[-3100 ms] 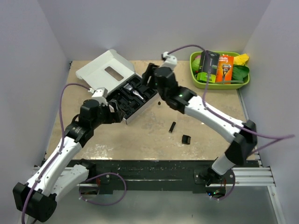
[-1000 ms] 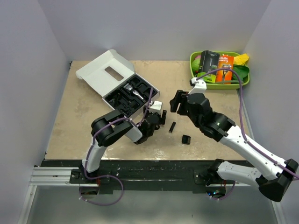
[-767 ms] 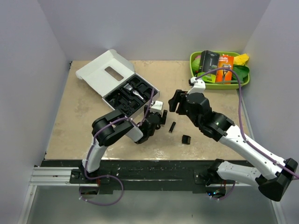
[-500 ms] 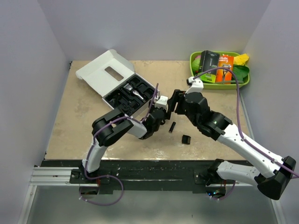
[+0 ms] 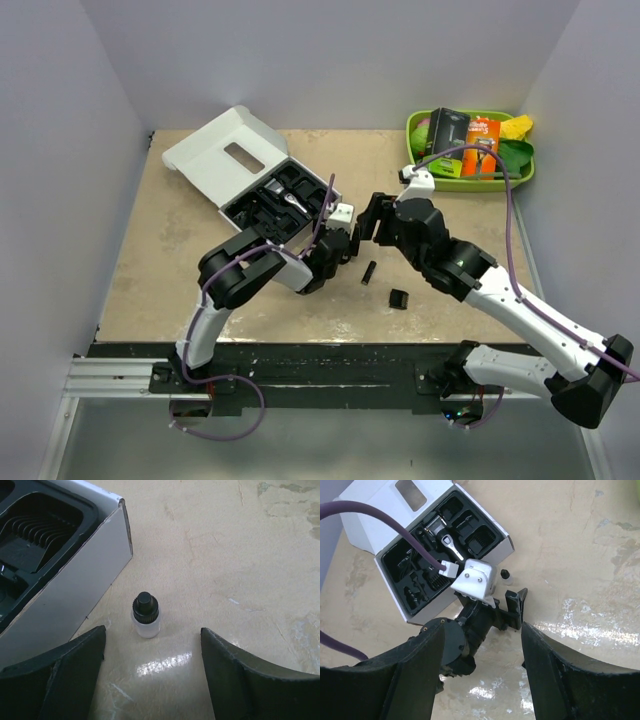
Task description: Sort the hair-cutting tools
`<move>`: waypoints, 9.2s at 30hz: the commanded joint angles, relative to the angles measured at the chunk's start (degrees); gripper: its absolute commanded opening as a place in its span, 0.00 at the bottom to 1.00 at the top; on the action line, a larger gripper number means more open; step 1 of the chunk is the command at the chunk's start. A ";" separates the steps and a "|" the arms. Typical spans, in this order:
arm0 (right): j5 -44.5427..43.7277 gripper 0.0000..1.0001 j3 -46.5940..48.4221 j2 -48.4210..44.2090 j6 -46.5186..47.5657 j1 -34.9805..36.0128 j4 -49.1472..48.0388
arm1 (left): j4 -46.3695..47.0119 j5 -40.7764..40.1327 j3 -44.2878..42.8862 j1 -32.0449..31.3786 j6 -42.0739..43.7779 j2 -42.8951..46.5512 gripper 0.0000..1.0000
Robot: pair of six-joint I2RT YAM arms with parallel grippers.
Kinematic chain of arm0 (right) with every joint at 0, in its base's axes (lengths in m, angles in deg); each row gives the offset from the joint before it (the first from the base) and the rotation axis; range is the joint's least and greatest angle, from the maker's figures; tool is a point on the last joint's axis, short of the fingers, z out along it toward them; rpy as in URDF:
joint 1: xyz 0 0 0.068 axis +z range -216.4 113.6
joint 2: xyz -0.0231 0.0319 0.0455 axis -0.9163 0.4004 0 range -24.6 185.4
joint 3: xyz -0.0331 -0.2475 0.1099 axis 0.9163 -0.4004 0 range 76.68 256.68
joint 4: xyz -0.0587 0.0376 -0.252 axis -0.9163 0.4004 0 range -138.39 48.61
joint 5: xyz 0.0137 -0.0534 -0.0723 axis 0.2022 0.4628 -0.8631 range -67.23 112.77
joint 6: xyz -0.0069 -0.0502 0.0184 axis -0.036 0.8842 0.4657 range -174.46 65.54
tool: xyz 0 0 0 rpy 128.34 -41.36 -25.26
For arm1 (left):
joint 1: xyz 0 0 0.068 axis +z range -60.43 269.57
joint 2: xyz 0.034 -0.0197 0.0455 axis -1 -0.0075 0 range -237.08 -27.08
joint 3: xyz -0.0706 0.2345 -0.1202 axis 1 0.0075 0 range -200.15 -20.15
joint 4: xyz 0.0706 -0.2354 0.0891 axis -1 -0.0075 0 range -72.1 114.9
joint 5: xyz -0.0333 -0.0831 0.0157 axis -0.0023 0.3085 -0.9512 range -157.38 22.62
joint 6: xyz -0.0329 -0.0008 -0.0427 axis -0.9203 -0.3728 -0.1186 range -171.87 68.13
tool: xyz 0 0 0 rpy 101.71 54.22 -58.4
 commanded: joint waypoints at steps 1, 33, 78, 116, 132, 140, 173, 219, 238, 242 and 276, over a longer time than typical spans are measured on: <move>0.23 0.65 -0.75 -1.43 0.81 0.16 -2.40 | -0.35 -0.06 -2.82 0.51 -2.40 -1.02 0.81; 2.08 0.54 -3.12 -3.01 -1.04 0.16 -3.55 | -9.85 2.23 -7.93 2.79 -7.06 -2.34 0.30; 6.64 0.54 -1.37 -0.46 -2.27 0.25 2.26 | -86.13 18.39 -21.28 14.39 -43.43 32.38 0.08; 10.78 0.54 -6.73 1.91 -2.88 0.34 -1.00 | -95.19 32.37 -16.63 26.70 -55.57 24.65 0.15; 11.48 0.54 -8.57 2.27 -3.50 0.34 -2.40 | -96.59 32.72 -15.57 28.55 -56.01 24.91 0.18; 11.57 0.56 -8.84 2.44 -3.59 0.34 -2.67 | -96.77 33.07 -15.74 28.99 -55.75 24.03 0.19; 12.36 0.60 -10.60 3.15 -3.58 0.34 -4.42 | -97.12 33.34 -19.00 30.48 -53.38 21.75 0.36; 30.82 0.41 13.56 32.13 4.42 5.87 -11.01 | -85.08 32.99 -11.53 31.01 -24.38 60.14 0.39; 30.20 0.33 25.26 50.16 -0.25 6.84 -15.76 | -82.62 35.88 -0.63 31.01 -16.38 73.16 0.42; 29.41 0.33 26.58 51.65 -0.25 6.93 -15.50 | -82.09 36.06 -0.36 31.01 -15.94 72.64 0.42; 27.30 0.33 28.69 57.11 0.11 7.01 -16.90 | -82.09 34.22 -0.89 31.01 -14.26 70.88 0.43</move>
